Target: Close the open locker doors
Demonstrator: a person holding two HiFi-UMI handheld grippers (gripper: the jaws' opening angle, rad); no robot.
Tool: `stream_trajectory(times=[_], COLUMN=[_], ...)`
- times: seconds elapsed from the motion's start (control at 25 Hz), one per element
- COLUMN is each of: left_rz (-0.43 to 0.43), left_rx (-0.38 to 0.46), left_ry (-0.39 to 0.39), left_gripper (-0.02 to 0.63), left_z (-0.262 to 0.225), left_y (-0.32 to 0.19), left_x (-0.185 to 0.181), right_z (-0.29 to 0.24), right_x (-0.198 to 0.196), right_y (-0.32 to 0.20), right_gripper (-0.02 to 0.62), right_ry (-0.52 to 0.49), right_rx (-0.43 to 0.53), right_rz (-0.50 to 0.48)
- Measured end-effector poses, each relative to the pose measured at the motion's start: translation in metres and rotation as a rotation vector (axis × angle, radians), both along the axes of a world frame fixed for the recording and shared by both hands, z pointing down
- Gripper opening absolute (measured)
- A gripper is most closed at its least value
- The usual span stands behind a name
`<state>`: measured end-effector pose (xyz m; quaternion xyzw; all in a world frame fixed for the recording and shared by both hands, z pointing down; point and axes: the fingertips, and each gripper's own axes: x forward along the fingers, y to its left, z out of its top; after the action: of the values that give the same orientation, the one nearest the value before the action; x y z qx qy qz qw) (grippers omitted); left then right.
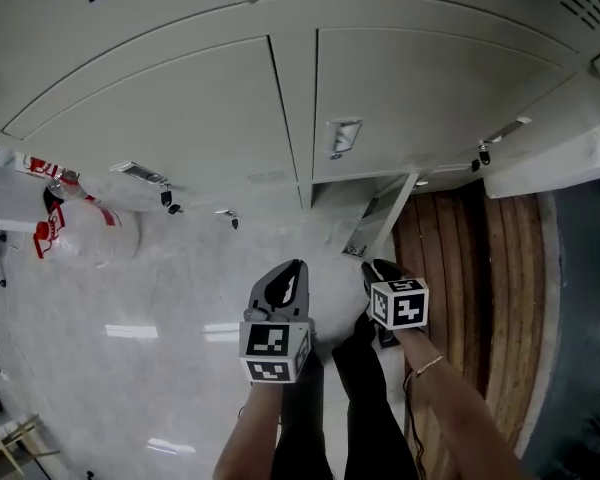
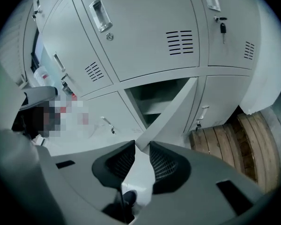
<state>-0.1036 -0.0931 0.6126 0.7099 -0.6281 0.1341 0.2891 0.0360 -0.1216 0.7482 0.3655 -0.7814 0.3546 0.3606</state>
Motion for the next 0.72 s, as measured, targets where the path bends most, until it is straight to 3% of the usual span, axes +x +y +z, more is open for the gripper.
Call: stream_trajectory(times=[0.72], left_rz=[-0.15], left_rx=[0.018], left_ry=[0.013], left_gripper=[0.023], left_z=[-0.005], left_y=[0.006], left_x=[-0.059], right_z=[0.003], right_x=[-0.081], right_y=[-0.032], right_gripper=[0.081], right_ry=[0.014], right_rx=[0.02], right_rz=[-0.109])
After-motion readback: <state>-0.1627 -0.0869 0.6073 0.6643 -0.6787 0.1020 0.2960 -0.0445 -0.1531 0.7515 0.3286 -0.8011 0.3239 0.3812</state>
